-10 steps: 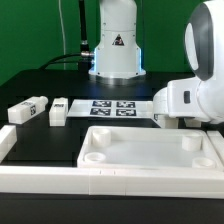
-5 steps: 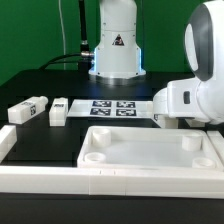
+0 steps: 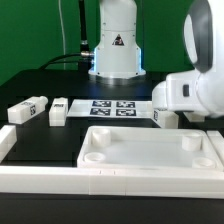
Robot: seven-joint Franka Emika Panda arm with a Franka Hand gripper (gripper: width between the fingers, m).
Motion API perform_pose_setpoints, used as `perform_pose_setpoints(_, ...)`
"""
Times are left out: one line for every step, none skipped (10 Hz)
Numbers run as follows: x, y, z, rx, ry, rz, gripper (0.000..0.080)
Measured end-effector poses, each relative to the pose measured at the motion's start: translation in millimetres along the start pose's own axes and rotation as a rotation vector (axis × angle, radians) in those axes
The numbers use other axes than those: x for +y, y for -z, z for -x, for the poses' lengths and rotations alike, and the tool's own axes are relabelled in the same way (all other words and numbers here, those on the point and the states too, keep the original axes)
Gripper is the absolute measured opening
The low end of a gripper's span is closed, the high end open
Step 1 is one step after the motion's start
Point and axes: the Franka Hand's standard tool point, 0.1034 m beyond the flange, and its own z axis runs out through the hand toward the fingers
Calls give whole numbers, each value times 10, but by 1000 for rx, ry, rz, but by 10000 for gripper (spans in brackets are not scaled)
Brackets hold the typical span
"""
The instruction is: Assemble desk
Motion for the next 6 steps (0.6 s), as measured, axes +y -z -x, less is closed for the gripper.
perform_pose_setpoints(20, 95, 109, -4, 3, 1, 288)
perform_pose_setpoints(37, 202, 202, -6, 13, 1, 288)
perform_pose_setpoints(52, 254, 201, 5, 31, -3, 288)
perform_pose_setpoints(36, 253, 158, 27, 31, -5, 288)
perform_pose_setpoints(35, 250, 157, 27, 32, -4, 288)
perform_pose_setpoints(38, 262, 144, 35, 36, -6, 288)
